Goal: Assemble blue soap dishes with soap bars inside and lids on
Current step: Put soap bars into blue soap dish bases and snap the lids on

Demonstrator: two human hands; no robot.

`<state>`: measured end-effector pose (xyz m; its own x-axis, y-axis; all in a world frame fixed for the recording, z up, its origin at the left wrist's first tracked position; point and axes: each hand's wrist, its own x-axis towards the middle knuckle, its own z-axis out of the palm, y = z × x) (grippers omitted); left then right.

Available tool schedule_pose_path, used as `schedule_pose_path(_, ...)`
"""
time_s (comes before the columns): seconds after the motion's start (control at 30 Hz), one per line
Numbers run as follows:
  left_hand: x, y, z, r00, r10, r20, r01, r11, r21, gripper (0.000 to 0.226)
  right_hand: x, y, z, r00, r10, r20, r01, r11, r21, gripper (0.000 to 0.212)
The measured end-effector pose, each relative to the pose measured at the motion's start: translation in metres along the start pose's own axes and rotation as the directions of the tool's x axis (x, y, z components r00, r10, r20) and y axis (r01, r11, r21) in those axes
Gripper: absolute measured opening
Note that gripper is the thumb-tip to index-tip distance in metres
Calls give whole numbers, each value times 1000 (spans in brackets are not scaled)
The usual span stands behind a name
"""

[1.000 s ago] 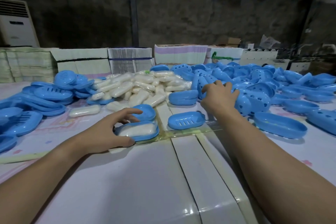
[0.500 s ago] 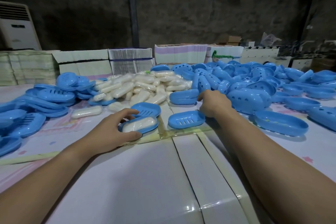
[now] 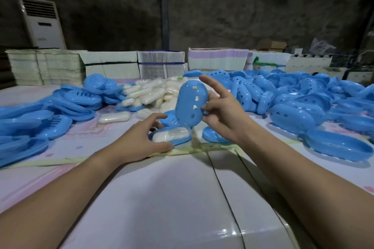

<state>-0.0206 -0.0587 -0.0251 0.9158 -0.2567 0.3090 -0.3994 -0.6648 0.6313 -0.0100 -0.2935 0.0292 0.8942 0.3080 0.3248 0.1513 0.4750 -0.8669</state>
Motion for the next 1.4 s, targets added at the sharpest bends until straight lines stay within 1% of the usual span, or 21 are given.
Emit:
schedule_pose_path(0.07, 0, 1, 0, 1000, 8, 15, -8, 1000, -5, 72, 1, 8, 2, 997, 76, -10, -76, 997, 24, 67)
schedule_pose_path(0.13, 1, 0, 0, 1000, 12, 21, -11, 1000, -6, 71, 1, 11, 0, 986, 149, -68, -155, 984, -91, 62)
schedule_pose_path(0.23, 1, -1, -1, 999, 14, 29, -13, 1000, -2, 69, 1, 7, -8, 961, 208, -183, -256, 919, -301, 55)
schedule_pose_path(0.27, 1, -1, -1, 999, 13, 34, -13, 1000, -2, 70, -1, 6, -10, 961, 204, -188, -266, 870, -415, 56)
schedule_pose_path(0.3, 1, -1, -1, 999, 10, 38, -10, 1000, -5, 72, -1, 5, -13, 969, 180, -167, -245, 770, -589, 61)
schedule_pose_path(0.33, 1, -1, -1, 999, 6, 42, -5, 1000, -9, 73, -3, 4, -14, 980, 158, -120, -193, 608, -770, 67)
schedule_pose_path(0.37, 1, 0, -2, 999, 2, 44, -2, 1000, -13, 74, -4, 3, -15, 987, 151, -58, -121, 452, -884, 73)
schedule_pose_path(0.4, 1, 0, -2, 999, -1, 46, 1, 1000, -15, 74, -5, 3, -14, 987, 163, 1, -59, 361, -931, 74)
schedule_pose_path(0.43, 1, 1, -2, 999, -4, 48, 5, 1000, -18, 75, -5, 2, -12, 982, 184, 42, -26, 350, -936, 73)
schedule_pose_path(0.5, 0, 2, -3, 998, -13, 55, 15, 1000, -25, 76, -6, 2, -11, 973, 213, 92, 5, 378, -926, 63)
schedule_pose_path(0.53, 0, 3, -3, 998, -20, 63, 21, 999, -25, 78, -7, 2, -12, 971, 215, 104, 26, 339, -941, 57)
schedule_pose_path(0.6, -1, 3, -4, 996, -29, 82, 29, 1000, -3, 87, -6, 3, -14, 972, 216, 87, 40, 210, -977, 47)
schedule_pose_path(0.67, 0, 2, -4, 996, -30, 90, 28, 999, 15, 91, -5, 4, -15, 981, 181, 77, 51, 140, -989, 37)
schedule_pose_path(0.73, -1, 3, -4, 996, -38, 82, 37, 999, 9, 91, -2, 5, -16, 993, 85, 86, 75, 130, -989, 33)
schedule_pose_path(0.8, -1, 4, -4, 997, -42, 59, 43, 999, -19, 88, -2, 8, -15, 993, 41, 107, 101, 118, -988, 39)
schedule_pose_path(0.93, -1, 6, -6, 999, -39, 18, 41, 994, -104, 86, -5, 20, -12, 967, 190, 167, 126, 209, -970, 56)
schedule_pose_path(1.07, -3, 13, -9, 1000, -9, -14, 6, 981, -196, 85, -7, 19, -6, 964, 170, 206, 134, 363, -922, 60)
schedule_pose_path(1.13, -2, 15, -9, 999, -10, -38, 1, 973, -230, 85, -7, 17, -5, 961, 175, 216, 136, 383, -914, 59)
schedule_pose_path(1.23, -3, 16, -8, 998, -37, -54, 19, 951, -307, 84, -7, 18, -6, 962, 184, 203, 122, 377, -918, 55)
schedule_pose_path(1.33, -4, 16, -8, 997, -66, -29, 46, 891, -453, 82, -4, 19, -11, 967, 182, 177, 90, 406, -909, 52)
schedule_pose_path(1.4, -4, 16, -8, 997, -77, -20, 57, 860, -507, 75, -3, 19, -12, 969, 177, 169, 80, 422, -903, 54)
